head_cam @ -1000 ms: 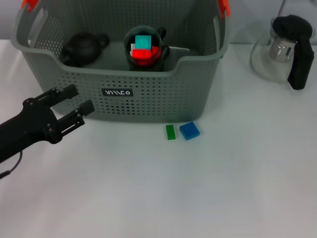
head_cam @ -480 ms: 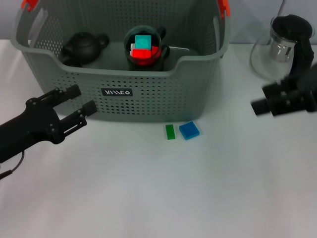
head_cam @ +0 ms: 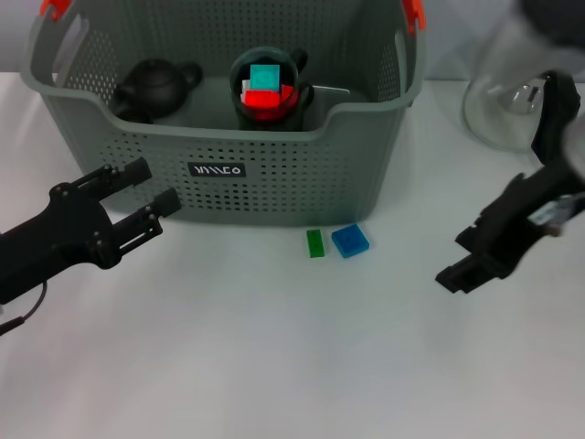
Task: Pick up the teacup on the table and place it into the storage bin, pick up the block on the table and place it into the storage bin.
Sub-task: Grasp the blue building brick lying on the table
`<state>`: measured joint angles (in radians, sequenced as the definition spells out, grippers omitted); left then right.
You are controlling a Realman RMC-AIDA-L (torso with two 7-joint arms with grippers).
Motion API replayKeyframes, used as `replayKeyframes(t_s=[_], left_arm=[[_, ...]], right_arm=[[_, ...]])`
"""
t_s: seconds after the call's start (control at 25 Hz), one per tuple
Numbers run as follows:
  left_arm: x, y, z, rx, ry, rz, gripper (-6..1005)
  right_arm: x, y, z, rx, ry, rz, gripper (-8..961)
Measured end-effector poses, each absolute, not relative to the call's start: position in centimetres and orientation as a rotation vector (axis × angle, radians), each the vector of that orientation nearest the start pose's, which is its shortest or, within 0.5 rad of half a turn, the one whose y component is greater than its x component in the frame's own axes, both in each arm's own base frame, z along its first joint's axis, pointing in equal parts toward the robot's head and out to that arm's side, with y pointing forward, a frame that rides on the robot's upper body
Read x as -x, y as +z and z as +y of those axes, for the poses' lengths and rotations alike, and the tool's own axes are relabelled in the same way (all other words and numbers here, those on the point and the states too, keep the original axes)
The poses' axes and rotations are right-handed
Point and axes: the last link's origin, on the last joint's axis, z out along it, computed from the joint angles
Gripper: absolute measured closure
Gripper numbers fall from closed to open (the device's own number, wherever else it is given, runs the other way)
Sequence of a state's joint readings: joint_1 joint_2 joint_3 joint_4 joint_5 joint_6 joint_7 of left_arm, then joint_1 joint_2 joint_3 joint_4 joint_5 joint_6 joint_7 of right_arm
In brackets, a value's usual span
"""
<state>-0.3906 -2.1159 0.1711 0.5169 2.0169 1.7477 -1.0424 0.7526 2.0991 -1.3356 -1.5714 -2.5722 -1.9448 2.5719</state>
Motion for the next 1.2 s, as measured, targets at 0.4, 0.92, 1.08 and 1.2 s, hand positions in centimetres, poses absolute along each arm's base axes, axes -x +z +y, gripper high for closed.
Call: replayKeyframes(t_s=[0.4, 0.92, 1.08, 1.2], left_arm=[[31.3, 2.3, 26.7, 2.279, -1.046, -0.580, 372], [31.4, 2.3, 26.8, 2.267, -1.042, -0.584, 372], [31.5, 2.4, 26.8, 2.266, -1.040, -0.587, 371], [31.5, 2.4, 26.8, 2.265, -1.041, -0.589, 371]], right_arm=[[-8.8, -0.6, 34.2, 2.772, -0.719, 0.612, 376], [-9.9, -6.2, 35.2, 2.736, -0.632, 0.435, 376], [-10.3, -6.7, 34.8, 2.768, -0.696, 0.258, 376], [-10.6, -6.3, 35.0, 2.769, -0.736, 0.160, 376]])
